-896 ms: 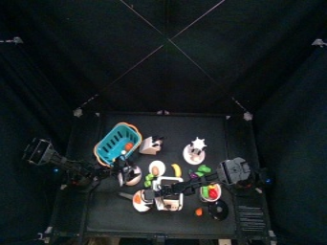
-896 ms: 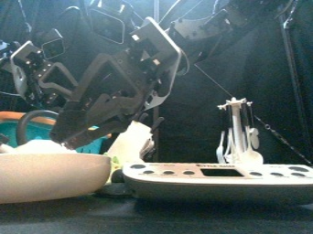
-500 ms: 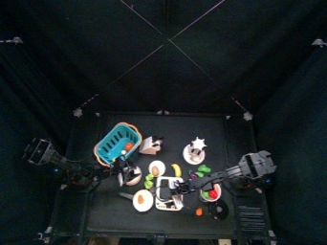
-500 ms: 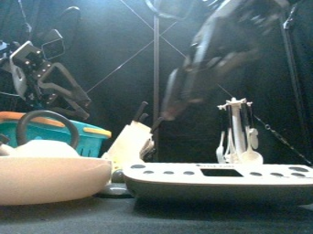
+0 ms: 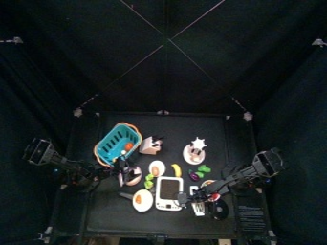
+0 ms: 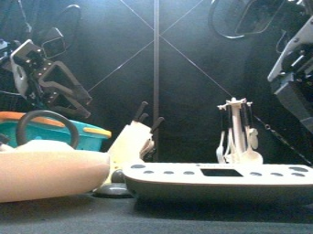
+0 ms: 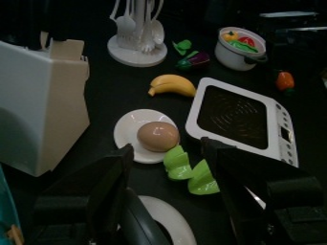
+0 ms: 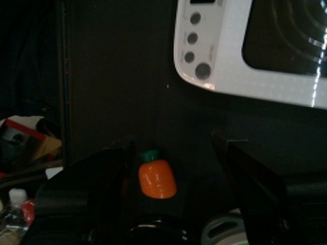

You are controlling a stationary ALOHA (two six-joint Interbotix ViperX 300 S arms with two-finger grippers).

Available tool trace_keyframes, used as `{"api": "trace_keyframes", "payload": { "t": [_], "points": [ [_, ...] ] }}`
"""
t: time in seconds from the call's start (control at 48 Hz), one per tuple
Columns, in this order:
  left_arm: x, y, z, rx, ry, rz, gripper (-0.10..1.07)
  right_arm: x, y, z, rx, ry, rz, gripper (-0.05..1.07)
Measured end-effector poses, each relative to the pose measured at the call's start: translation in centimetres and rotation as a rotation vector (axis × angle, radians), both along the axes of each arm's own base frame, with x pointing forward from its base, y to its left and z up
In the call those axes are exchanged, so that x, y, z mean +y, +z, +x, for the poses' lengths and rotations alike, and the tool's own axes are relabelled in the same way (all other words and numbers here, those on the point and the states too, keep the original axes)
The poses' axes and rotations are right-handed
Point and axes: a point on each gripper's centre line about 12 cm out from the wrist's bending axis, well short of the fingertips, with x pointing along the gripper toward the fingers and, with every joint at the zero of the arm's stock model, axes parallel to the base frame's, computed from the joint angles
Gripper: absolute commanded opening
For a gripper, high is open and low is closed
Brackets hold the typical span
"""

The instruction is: Grab carrot top

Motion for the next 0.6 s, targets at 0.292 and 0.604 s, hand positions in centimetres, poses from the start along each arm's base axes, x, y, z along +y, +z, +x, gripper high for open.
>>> {"api": "trace_keyframes", "payload": {
  "t": [0.292,0.604],
  "points": [
    [-0.1,0.1,0.1,-0.006,-0.010,0.006,0.93,2.0,-0.5,-2.3,0.117,-0.049,0.000,0.95],
    [-0.1,0.1,0.1,-0.001,-0.010,0.008,0.93,1.8,-2.2,-2.4,0.151,-0.051,-0.057,0.95]
  ]
}}
